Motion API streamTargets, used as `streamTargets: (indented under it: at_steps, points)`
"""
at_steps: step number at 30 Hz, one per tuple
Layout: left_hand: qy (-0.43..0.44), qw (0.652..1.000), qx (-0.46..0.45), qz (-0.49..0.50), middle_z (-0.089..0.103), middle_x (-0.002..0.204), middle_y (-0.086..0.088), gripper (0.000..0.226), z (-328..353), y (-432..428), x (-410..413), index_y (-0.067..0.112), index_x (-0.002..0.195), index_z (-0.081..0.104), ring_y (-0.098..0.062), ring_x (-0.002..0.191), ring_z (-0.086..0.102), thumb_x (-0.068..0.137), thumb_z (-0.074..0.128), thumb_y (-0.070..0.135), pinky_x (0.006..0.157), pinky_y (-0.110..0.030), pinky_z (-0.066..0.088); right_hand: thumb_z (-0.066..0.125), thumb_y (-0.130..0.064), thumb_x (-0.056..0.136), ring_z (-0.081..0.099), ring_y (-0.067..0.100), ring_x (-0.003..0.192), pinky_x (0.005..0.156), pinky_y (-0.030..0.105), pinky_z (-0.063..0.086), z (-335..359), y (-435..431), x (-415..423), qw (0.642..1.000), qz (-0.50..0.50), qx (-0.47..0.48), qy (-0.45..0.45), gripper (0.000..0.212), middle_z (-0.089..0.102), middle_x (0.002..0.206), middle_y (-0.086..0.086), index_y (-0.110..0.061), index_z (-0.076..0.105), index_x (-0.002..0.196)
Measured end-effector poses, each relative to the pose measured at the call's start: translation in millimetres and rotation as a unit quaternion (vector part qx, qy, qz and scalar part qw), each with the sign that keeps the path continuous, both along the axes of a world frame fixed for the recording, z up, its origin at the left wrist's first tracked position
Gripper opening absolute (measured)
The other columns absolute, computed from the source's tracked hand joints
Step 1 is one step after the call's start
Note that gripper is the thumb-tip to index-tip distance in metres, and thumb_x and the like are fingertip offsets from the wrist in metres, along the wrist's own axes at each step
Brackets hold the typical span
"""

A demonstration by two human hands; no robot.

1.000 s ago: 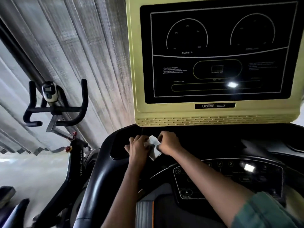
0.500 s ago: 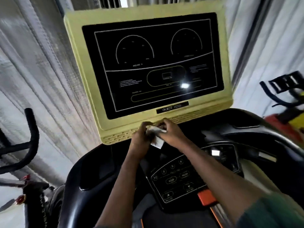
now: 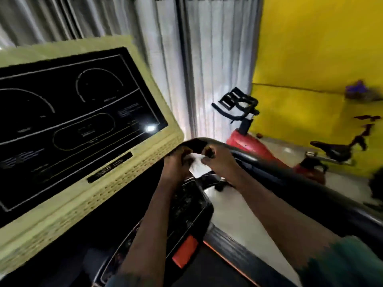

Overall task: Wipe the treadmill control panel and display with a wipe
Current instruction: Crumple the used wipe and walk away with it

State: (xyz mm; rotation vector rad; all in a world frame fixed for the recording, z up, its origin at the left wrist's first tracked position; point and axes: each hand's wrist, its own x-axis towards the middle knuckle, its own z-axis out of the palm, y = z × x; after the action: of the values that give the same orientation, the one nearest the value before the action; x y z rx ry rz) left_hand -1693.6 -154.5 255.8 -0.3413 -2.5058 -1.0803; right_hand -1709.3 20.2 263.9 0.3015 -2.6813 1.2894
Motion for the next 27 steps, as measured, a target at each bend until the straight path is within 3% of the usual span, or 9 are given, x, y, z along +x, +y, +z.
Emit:
streamTargets:
  at_steps: [3,6,10,13,15,17,21,23,27]
  points:
    - [0.01,0.997,-0.003,-0.07,0.073,0.095,-0.01,0.022,7.9,65.3,-9.9,0.005,0.103,0.068,-0.027,0.088,0.068,0.082,0.071,0.001,0.077,-0.029,0.047,0.076,-0.018,0.081,0.053,0.012,0.081,0.066,0.017,0.033,3.4,63.5,5.7,0.998,-0.055,-0.001,0.008,0.019,0.061,0.085,-0.006,-0.021,0.062,0.093]
    - [0.009,0.985,-0.021,-0.169,0.07,0.084,0.001,0.025,10.6,133.4,-14.9,0.011,0.098,0.065,-0.013,0.077,0.064,0.078,0.078,0.004,0.068,-0.029,0.046,0.078,-0.026,0.085,0.052,0.002,0.074,0.064,0.01,0.034,5.4,131.5,23.6,0.995,-0.098,-0.012,-0.002,0.019,0.061,0.083,-0.009,-0.016,0.068,0.097]
    - [-0.001,0.966,0.006,-0.26,0.063,0.075,0.005,0.024,12.9,216.5,-19.0,0.013,0.098,0.063,-0.009,0.066,0.058,0.08,0.074,0.001,0.063,-0.028,0.047,0.076,-0.025,0.087,0.049,0.015,0.074,0.055,0.01,0.034,7.0,202.8,54.0,0.981,-0.194,-0.01,0.003,0.017,0.053,0.076,-0.001,-0.012,0.065,0.089]
    - [0.02,0.941,-0.002,-0.339,0.069,0.08,-0.003,0.022,12.0,284.3,-22.7,0.006,0.101,0.067,-0.013,0.07,0.062,0.081,0.076,0.002,0.063,-0.031,0.049,0.074,-0.022,0.087,0.05,0.022,0.076,0.058,0.017,0.033,5.5,258.2,81.8,0.96,-0.278,-0.012,0.002,0.016,0.053,0.073,-0.001,-0.016,0.06,0.083]
    - [0.016,0.926,0.004,-0.378,0.067,0.078,-0.001,0.023,11.7,325.6,-20.5,0.009,0.102,0.067,-0.009,0.069,0.06,0.082,0.077,0.006,0.061,-0.032,0.046,0.074,-0.017,0.087,0.056,0.031,0.079,0.069,0.034,0.039,5.2,289.0,104.9,0.943,-0.332,-0.026,-0.008,0.013,0.061,0.079,0.012,-0.008,0.065,0.088]
    - [0.009,0.904,0.001,-0.427,0.068,0.083,-0.001,0.022,11.8,369.7,-11.2,0.01,0.103,0.066,-0.013,0.075,0.062,0.083,0.076,0.009,0.065,-0.031,0.046,0.075,-0.013,0.085,0.055,0.03,0.074,0.067,0.038,0.039,5.5,317.8,133.0,0.914,-0.404,-0.029,0.002,0.021,0.06,0.08,0.022,0.004,0.063,0.09]
    - [0.014,0.847,-0.005,-0.532,0.067,0.087,0.0,0.016,10.1,448.1,25.9,0.008,0.1,0.066,-0.013,0.075,0.058,0.086,0.072,0.008,0.064,-0.03,0.04,0.078,-0.01,0.081,0.056,0.02,0.08,0.068,0.031,0.038,4.6,357.3,198.6,0.842,-0.537,-0.048,0.013,0.02,0.067,0.088,0.018,0.001,0.066,0.093]
    - [0.01,0.817,-0.008,-0.576,0.068,0.088,-0.008,0.014,8.4,478.5,49.9,0.007,0.1,0.064,-0.02,0.078,0.06,0.088,0.07,0.008,0.062,-0.033,0.04,0.078,-0.016,0.081,0.058,0.017,0.082,0.067,0.026,0.034,5.8,367.9,234.2,0.812,-0.583,-0.037,0.009,0.015,0.069,0.086,0.013,-0.008,0.068,0.088]
    - [0.031,0.748,0.005,-0.662,0.07,0.086,-0.013,0.015,8.7,525.4,118.7,0.004,0.099,0.066,-0.026,0.08,0.064,0.085,0.07,0.003,0.062,-0.023,0.031,0.075,-0.019,0.076,0.058,0.004,0.072,0.067,0.018,0.038,8.0,375.4,313.7,0.724,-0.688,-0.043,0.027,0.014,0.067,0.083,0.003,-0.013,0.07,0.088]
